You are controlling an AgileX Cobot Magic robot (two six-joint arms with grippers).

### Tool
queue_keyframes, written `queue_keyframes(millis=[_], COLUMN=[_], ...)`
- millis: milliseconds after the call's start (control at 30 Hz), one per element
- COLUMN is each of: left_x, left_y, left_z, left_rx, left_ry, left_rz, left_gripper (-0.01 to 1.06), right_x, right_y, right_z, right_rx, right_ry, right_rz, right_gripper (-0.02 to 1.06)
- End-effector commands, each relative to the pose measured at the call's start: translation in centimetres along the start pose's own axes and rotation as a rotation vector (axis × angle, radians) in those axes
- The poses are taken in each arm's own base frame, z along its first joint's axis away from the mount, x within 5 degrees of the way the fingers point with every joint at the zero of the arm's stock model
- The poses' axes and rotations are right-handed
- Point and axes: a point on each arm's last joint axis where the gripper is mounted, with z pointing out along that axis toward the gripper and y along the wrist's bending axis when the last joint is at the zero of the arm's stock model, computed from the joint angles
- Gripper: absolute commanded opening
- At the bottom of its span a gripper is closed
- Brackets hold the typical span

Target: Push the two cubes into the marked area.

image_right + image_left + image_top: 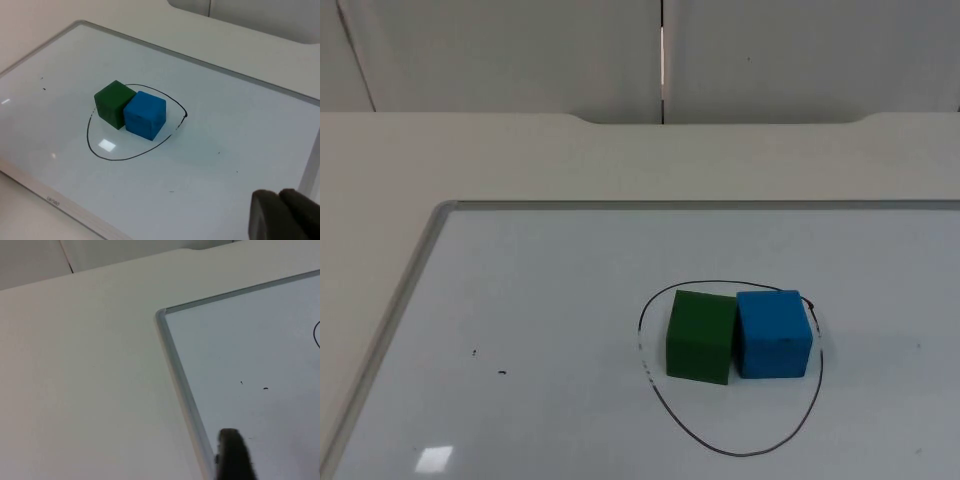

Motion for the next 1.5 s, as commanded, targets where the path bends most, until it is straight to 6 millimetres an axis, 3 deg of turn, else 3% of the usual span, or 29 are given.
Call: queue_keyframes(millis=[0, 33, 67, 100, 133, 167, 300, 433, 767, 867, 1467], left_x=[0.09, 0.09, 0.09, 0.09, 0.09, 0.09, 0.09, 0.09, 0.09, 0.09, 0.08], left_y=[0.0, 0.0, 0.0, 0.0, 0.0, 0.0, 0.0, 0.0, 0.0, 0.0, 0.0], left_z=[0.05, 0.05, 0.05, 0.05, 0.05, 0.05, 0.05, 0.05, 0.05, 0.05, 0.05], left_rx=[-0.006, -0.006, -0.006, -0.006, -0.006, -0.006, -0.006, -0.006, -0.006, -0.006, -0.006], left_ry=[-0.002, -0.002, -0.002, -0.002, -0.002, -0.002, -0.002, -0.002, -0.002, -0.002, -0.002], left_rz=[0.0, 0.0, 0.0, 0.0, 0.0, 0.0, 0.0, 0.0, 0.0, 0.0, 0.0], left_gripper=[0.75, 0.75, 0.82, 0.89, 0.93, 0.93, 0.98, 0.98, 0.99, 1.05, 1.05], right_x=[0.23, 0.23, 0.23, 0.23, 0.23, 0.23, 0.23, 0.23, 0.23, 0.23, 0.23], right_y=[0.04, 0.04, 0.04, 0.04, 0.04, 0.04, 0.04, 0.04, 0.04, 0.15, 0.31], right_z=[0.18, 0.18, 0.18, 0.18, 0.18, 0.18, 0.18, 0.18, 0.18, 0.18, 0.18], right_rx=[0.0, 0.0, 0.0, 0.0, 0.0, 0.0, 0.0, 0.0, 0.0, -0.013, -0.029], right_ry=[0.008, 0.008, 0.008, 0.008, 0.008, 0.008, 0.008, 0.008, 0.008, 0.008, 0.009], right_rz=[-0.006, -0.006, -0.006, -0.006, -0.006, -0.006, -0.002, 0.001, 0.001, -0.015, -0.008], right_gripper=[0.19, 0.19, 0.26, 0.33, 0.5, 0.5, 0.88, 0.99, 1.02, 1.05, 1.05])
